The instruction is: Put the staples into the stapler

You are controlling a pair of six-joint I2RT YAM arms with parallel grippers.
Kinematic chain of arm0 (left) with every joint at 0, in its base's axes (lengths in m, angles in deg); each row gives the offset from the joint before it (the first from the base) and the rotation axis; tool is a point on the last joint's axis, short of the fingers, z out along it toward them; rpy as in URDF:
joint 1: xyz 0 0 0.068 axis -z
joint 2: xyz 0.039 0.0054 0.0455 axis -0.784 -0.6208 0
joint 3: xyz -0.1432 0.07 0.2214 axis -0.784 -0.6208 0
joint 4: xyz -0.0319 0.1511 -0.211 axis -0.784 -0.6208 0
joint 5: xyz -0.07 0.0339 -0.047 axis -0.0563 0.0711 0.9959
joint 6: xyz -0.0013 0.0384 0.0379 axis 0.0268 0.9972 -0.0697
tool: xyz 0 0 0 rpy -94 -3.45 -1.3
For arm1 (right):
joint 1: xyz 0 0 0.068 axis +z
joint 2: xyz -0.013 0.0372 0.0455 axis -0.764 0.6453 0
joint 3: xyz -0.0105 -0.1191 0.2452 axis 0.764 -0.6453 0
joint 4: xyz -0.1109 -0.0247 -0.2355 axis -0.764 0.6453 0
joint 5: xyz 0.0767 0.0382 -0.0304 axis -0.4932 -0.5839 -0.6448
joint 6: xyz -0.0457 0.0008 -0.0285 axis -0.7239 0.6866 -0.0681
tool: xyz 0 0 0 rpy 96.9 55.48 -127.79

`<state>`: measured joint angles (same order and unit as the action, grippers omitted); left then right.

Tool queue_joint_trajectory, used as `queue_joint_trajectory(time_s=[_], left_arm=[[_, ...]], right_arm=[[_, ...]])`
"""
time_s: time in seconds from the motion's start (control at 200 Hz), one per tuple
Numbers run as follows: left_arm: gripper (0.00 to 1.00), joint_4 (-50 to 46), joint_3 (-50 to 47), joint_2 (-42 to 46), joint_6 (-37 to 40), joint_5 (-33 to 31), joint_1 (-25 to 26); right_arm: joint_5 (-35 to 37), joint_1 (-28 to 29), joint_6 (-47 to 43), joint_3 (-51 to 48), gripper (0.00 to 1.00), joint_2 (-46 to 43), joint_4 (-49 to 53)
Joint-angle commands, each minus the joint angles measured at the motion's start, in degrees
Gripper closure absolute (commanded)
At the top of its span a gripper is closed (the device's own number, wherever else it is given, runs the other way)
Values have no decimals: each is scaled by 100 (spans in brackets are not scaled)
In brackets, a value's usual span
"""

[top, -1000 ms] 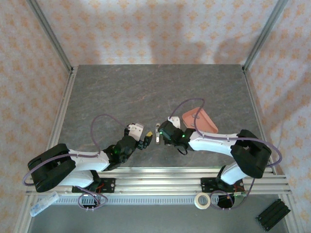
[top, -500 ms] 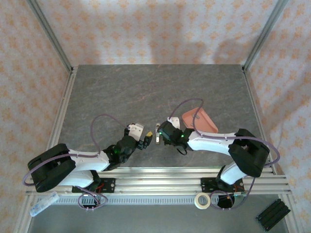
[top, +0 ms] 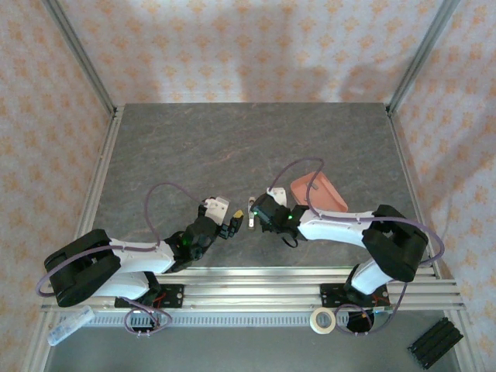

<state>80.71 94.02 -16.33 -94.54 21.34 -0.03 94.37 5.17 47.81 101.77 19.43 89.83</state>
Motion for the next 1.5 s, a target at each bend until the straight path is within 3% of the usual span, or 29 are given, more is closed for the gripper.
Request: queue_joint_trajectory(time_s=[0.0,0.435,0.721,1.031,1.256,1.346,1.491], left_arm=[[18,70,81,-47,-61,-39,-44],[18,70,72,-23,-78,-40,-44],[18,62,72,10,-60,-53,-44],[18,0,114,105,-34,-53,-43],[18,-87,219,91,-34,-38,-44],[18,-38,267,11,1,-36,-44],[18,35,344,-138,63,-32,-44]], right_arm=[[46,39,114,-104,84,30,1],[32,39,145,-135,84,60,11],[205,36,63,134,70,-45,207],[310,-111,-111,403,66,-856,629],[-644,-1216,-430,531,63,-1465,1359],[-1193,-1902,-976,793,62,-1416,2026],[-1489,-2956,-2134,1426,62,-825,3270]])
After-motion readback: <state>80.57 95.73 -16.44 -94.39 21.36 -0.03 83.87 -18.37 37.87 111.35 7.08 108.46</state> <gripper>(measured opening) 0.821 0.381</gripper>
